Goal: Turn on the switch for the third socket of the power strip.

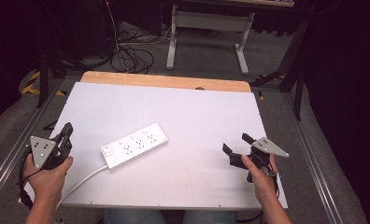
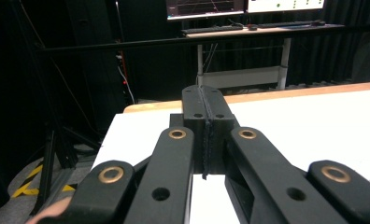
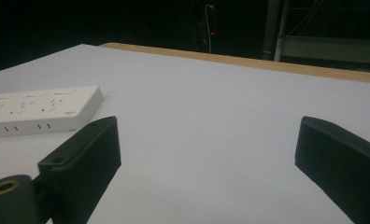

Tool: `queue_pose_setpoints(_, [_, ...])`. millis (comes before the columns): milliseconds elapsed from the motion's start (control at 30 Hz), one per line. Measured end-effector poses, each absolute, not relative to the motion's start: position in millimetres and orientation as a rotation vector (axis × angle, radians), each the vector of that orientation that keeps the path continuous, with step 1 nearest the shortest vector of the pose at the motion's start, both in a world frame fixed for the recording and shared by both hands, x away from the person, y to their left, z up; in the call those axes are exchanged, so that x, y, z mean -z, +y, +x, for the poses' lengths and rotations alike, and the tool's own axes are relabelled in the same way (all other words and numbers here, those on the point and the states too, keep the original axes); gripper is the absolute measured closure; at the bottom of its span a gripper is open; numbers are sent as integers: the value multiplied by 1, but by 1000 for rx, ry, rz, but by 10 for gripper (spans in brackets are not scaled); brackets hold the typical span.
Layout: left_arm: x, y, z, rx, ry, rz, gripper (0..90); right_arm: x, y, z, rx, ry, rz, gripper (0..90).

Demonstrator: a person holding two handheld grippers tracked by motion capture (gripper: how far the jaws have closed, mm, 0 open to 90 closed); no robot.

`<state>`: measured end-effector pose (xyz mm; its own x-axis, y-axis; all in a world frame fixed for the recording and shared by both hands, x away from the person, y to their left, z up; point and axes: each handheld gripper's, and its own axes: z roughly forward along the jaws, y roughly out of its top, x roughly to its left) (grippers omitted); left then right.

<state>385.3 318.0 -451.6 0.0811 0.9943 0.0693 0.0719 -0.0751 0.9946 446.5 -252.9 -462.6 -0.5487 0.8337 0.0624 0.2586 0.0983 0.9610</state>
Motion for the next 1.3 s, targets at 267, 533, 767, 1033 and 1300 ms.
queue_pose_setpoints(267, [451, 315, 386, -1140, 1150, 1365, 897, 463, -253, 447, -1468, 1872, 1066, 73])
queue_pose_setpoints(533, [450, 311, 387, -1111, 1122, 1387, 897, 463, -253, 447, -1469, 1874, 1065, 73])
queue_pose_setpoints(767, [449, 305, 388, -1086, 1099, 1409, 897, 463, -253, 446, -1468, 1873, 1067, 73])
queue_pose_setpoints(1033, [449, 297, 392, -1048, 1059, 1440, 897, 463, -255, 444, -1465, 1870, 1070, 74])
queue_pose_setpoints(1300, [450, 288, 396, -1019, 1032, 1471, 897, 463, -258, 442, -1458, 1868, 1076, 74])
